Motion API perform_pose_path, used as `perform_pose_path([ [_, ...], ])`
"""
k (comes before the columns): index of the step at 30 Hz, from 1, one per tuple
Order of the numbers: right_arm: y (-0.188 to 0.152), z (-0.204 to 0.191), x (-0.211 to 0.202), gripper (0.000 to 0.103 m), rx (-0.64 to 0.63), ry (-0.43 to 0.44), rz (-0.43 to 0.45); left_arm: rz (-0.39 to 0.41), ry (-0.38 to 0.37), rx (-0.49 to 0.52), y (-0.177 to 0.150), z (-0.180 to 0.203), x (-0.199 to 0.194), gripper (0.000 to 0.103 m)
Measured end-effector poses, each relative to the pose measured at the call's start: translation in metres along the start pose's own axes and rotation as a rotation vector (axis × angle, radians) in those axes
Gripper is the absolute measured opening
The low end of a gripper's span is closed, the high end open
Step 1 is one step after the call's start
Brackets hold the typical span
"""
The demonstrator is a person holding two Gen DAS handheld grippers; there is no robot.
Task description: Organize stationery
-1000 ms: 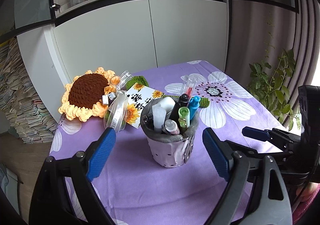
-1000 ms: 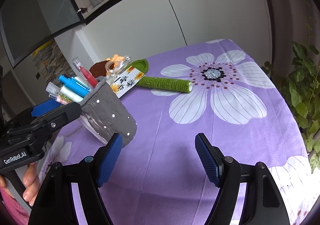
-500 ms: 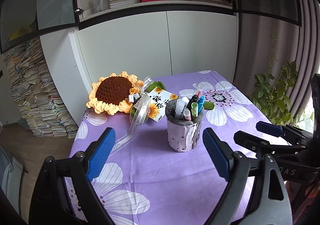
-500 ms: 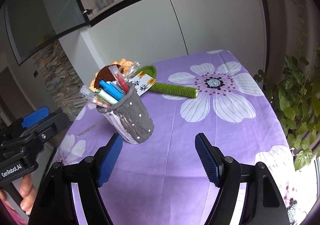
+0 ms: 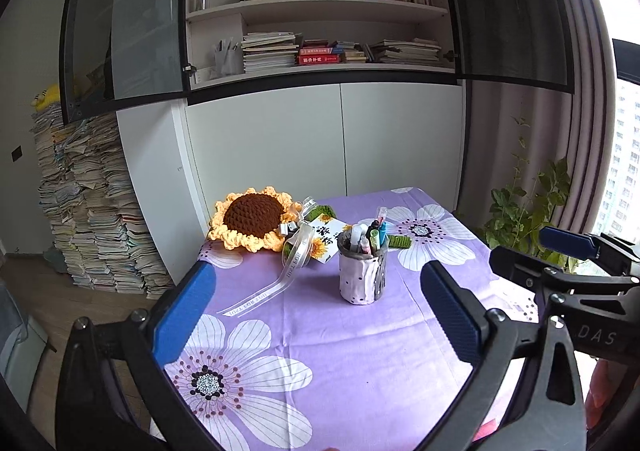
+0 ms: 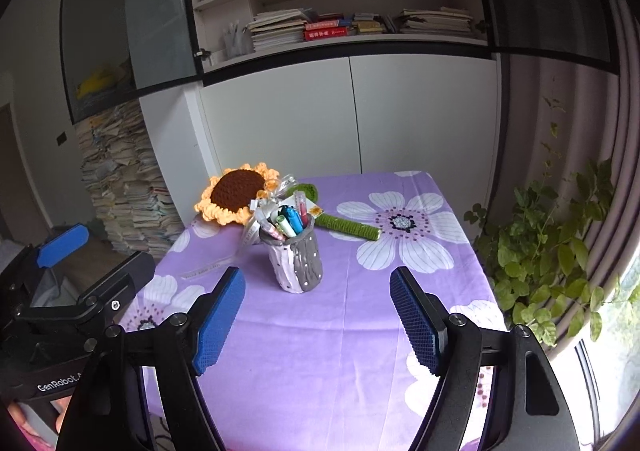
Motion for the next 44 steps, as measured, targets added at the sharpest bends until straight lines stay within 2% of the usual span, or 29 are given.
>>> perform_pose_path([
  [7,0.001,-0.022,-0.054,0.083,-0.055,-0.044,0.097,0.040,0.071,-0.045,0.004,-0.020,-0.045,0.102],
  [17,0.005,-0.048,-0.111,0.090,-0.104,-0.059,0.216,0.109,0.095,-0.046,0.015,-0.026,-0.096,0.102],
  [23,0.005,-0.047,-0.127,0.091,-0.064,-0.009,0.234,0.143,0.100,-0.022,0.018,-0.022,-0.111,0.102],
  [31,0.003,-0.046,-0.134,0.091,-0.032,0.017,0.259,0.173,0.115,-0.020,0.019,-0.024,-0.122,0.102],
  [44,0.000,-0.062,-0.147,0.092,-0.100,0.000,0.303,0.166,0.119,-0.035,0.016,-0.025,-0.123,0.102],
])
Point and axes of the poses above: each gripper's, at about its wrist camera, not at the fingertips, and x roughly the way its jaws point, z to its right, y to its top, the point moved 7 cm from there along x, roughly the way its jaws point, and after that the axes turned 6 degrees about x, right-handed, at the moved point
